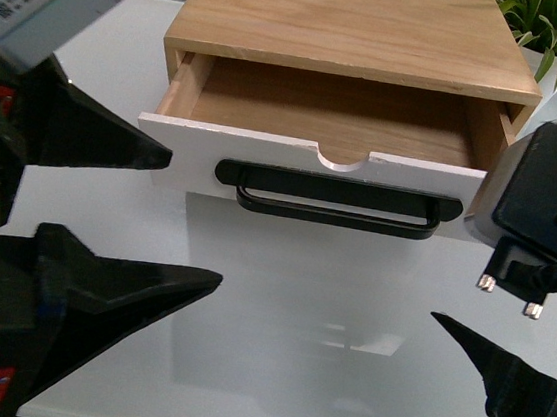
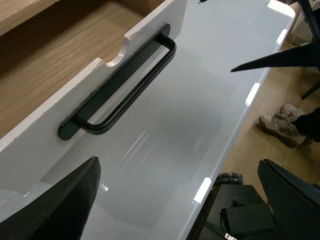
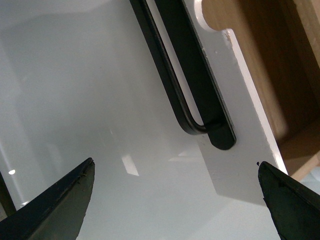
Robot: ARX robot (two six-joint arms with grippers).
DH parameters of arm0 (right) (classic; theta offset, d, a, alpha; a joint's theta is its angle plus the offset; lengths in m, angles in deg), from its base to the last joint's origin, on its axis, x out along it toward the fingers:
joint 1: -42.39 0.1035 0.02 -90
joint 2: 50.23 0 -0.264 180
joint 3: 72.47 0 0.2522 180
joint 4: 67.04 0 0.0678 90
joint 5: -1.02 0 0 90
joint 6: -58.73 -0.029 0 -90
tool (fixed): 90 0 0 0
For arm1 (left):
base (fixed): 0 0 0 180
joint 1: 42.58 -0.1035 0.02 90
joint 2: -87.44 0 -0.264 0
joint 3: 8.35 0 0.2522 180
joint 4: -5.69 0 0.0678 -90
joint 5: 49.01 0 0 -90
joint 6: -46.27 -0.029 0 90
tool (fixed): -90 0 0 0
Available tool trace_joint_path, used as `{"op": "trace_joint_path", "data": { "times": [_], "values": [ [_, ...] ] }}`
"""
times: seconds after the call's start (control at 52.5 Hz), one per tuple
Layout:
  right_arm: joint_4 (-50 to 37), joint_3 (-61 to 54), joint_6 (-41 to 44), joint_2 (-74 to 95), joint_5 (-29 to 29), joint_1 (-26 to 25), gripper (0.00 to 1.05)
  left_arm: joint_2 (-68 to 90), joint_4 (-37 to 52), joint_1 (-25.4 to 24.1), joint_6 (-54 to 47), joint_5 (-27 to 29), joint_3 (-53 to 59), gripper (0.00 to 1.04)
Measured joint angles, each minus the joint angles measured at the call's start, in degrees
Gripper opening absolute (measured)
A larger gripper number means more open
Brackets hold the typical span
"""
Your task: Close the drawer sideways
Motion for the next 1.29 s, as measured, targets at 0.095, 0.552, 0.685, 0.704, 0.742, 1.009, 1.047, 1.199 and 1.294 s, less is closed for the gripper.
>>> {"op": "trace_joint_path", "data": {
  "times": [0.095,0.552,0.685,0.704,0.742,1.009,1.047,1.199,1.294],
  "values": [
    [-1.4,0.9,1.8,3.0,0.0,0.8,0.96,3.5,2.0,1.2,0.0,0.1,-1.7,0.96],
    [-5.6,5.4,7.4,14.0,0.2,3.6,0.96,14.9,4.6,3.9,-1.0,1.5,-8.4,0.96],
    [-5.9,6.2,8.1,15.8,0.2,3.9,0.96,16.2,4.6,4.7,-1.4,1.6,-9.3,0.96],
    [-5.9,6.3,8.2,16.0,0.2,4.0,0.96,16.3,4.6,4.8,-1.4,1.6,-9.4,0.96],
    [-5.9,6.5,8.3,16.5,0.4,4.0,0.96,16.9,4.6,5.2,-1.7,1.8,-9.8,0.96],
    [-6.0,8.2,8.7,17.7,0.4,4.5,0.96,20.0,4.6,6.8,-2.0,2.7,-12.3,0.96],
    [-6.0,8.3,8.7,17.9,0.4,4.6,0.96,20.3,4.5,7.0,-2.0,2.7,-12.7,0.96],
    [-6.0,8.7,8.7,18.2,0.4,4.7,0.96,21.4,4.2,7.3,-2.0,2.9,-14.1,0.96],
    [-6.0,9.0,8.8,18.4,0.5,4.7,0.96,22.1,4.2,7.5,-2.0,3.1,-14.9,0.96]
  ]
}}
